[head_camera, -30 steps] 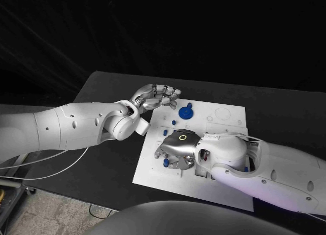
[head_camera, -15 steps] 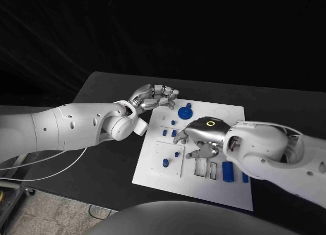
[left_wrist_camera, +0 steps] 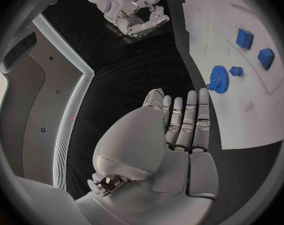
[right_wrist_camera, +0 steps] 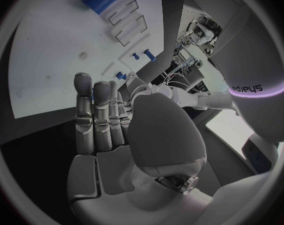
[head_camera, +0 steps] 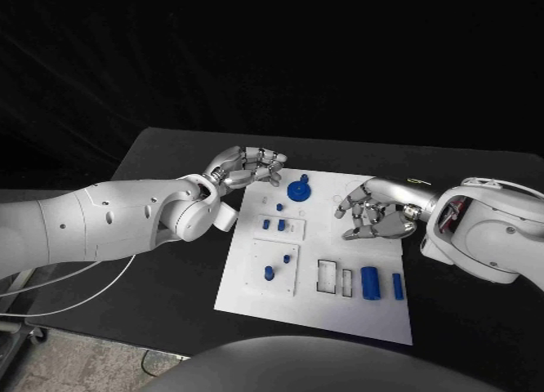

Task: Assemble the parts on the task board

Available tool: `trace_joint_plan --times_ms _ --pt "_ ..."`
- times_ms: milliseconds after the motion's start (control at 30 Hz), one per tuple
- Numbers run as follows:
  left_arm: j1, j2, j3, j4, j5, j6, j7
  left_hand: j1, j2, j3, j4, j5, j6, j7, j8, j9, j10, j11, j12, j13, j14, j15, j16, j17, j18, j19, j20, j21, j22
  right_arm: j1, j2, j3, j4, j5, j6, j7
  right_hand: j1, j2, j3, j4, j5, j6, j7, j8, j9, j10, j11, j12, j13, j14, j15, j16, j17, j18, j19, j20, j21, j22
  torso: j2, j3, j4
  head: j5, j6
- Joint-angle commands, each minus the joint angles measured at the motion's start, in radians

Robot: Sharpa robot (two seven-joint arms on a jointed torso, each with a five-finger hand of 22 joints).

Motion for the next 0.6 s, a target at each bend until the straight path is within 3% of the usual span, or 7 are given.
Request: trace_joint_plan --times_ms 33,100,200,267,333,467,600 --pt "-0.004 0.003 0.0 -0.002 0.01 0.014 0.006 0.01 0.002 0.006 0.0 0.005 0.001 0.006 0.003 -0.001 0.0 0.008 -0.003 -0.001 0.004 0.0 0.005 -0.001 0.003 0.003 -0.001 -0.003 0.001 -0.004 -0.016 -0.004 -0.007 0.076 0.049 -0.06 -0.044 0.007 -0.018 0.02 0.005 0.032 -0.005 0.036 0.016 0.029 -0.019 0.163 0.135 0.044 -0.009 0.066 0.077 -0.017 0.024 -0.014 0.069 0.059 -0.017 0.0006 -0.005 -0.013 0.0" --pt "-0.008 0.004 0.0 -0.003 0.012 0.015 0.007 0.011 0.001 0.006 0.0 0.005 0.0 0.007 0.003 -0.001 0.0 0.009 -0.003 -0.002 0.005 0.0 0.006 -0.002 0.003 0.003 -0.001 -0.003 0.002 -0.008 -0.025 -0.007 -0.01 0.081 0.075 -0.101 -0.1 0.015 -0.039 0.05 0.033 0.061 -0.013 0.068 0.035 0.103 -0.025 0.313 0.301 0.098 -0.011 0.154 0.189 -0.024 0.049 -0.021 0.142 0.073 -0.022 0.001 -0.0069 -0.018 0.0" --pt "-0.013 0.008 0.0 -0.007 0.014 0.018 0.006 0.011 0.001 0.006 0.0 0.005 0.0 0.007 0.003 -0.001 0.0 0.009 -0.003 -0.002 0.005 0.0 0.006 -0.002 0.003 0.003 -0.001 -0.003 0.002 -0.017 -0.033 -0.011 -0.012 0.089 0.095 -0.161 -0.151 0.038 -0.064 0.053 0.074 0.069 -0.027 0.118 0.079 0.221 -0.037 0.541 0.57 0.169 -0.022 0.29 0.366 -0.042 0.094 -0.031 0.284 0.097 -0.03 0.0023 -0.0067 -0.03 0.0" --pt "-0.016 0.011 0.0 -0.008 0.015 0.02 0.006 0.011 0.001 0.006 0.0 0.005 0.0 0.007 0.003 -0.001 0.0 0.009 -0.003 -0.002 0.005 0.0 0.006 -0.002 0.003 0.003 -0.001 -0.003 0.002 -0.024 -0.035 -0.013 -0.014 0.091 0.096 -0.191 -0.178 0.053 -0.077 0.05 0.096 0.066 -0.05 0.169 0.134 0.452 -0.062 0.785 0.902 0.276 -0.044 0.469 0.618 -0.079 0.171 -0.052 0.554 0.144 -0.035 0.0031 -0.0057 -0.038 0.0" --pt "-0.019 0.013 0.001 -0.009 0.016 0.022 0.008 0.011 0.002 0.007 0.0 0.006 0.001 0.008 0.004 -0.002 0.0 0.01 -0.003 -0.003 0.006 -0.001 0.006 -0.002 0.003 0.003 -0.001 -0.003 0.003 -0.034 -0.036 -0.015 -0.016 0.092 0.099 -0.223 -0.206 0.055 -0.092 0.051 0.099 0.078 -0.067 0.227 0.194 0.57 -0.077 0.879 1.053 0.339 -0.062 0.585 0.801 -0.111 0.223 -0.066 0.778 0.186 -0.04 0.0035 -0.0046 -0.042 0.0" --pt "-0.026 0.016 0.001 -0.011 0.017 0.025 0.013 0.012 0.003 0.009 0.0 0.007 0.0 0.008 0.003 -0.002 0.0 0.011 -0.004 -0.003 0.006 -0.001 0.006 -0.002 0.003 0.003 -0.001 -0.003 0.004 -0.05 -0.033 -0.016 -0.021 0.09 0.135 -0.289 -0.302 0.082 -0.114 0.064 0.096 0.097 -0.084 0.314 0.293 0.57 -0.086 0.879 1.053 0.349 -0.073 0.604 0.833 -0.146 0.264 -0.084 1.009 0.231 -0.047 0.0049 -0.0037 -0.051 0.0" --pt "-0.032 0.021 0.001 -0.018 0.019 0.032 0.013 0.014 0.004 0.012 -0.001 0.01 -0.001 0.008 0.003 -0.003 0.0 0.013 -0.005 -0.005 0.006 -0.001 0.007 -0.002 0.002 0.003 -0.002 -0.003 0.005 -0.065 -0.029 -0.017 -0.026 0.087 0.188 -0.356 -0.373 0.106 -0.123 0.064 0.102 0.115 -0.097 0.337 0.339 0.57 -0.096 0.879 1.053 0.349 -0.082 0.604 0.833 -0.156 0.273 -0.091 1.071 0.244 -0.055 0.0046 -0.0023 -0.068 0.0"
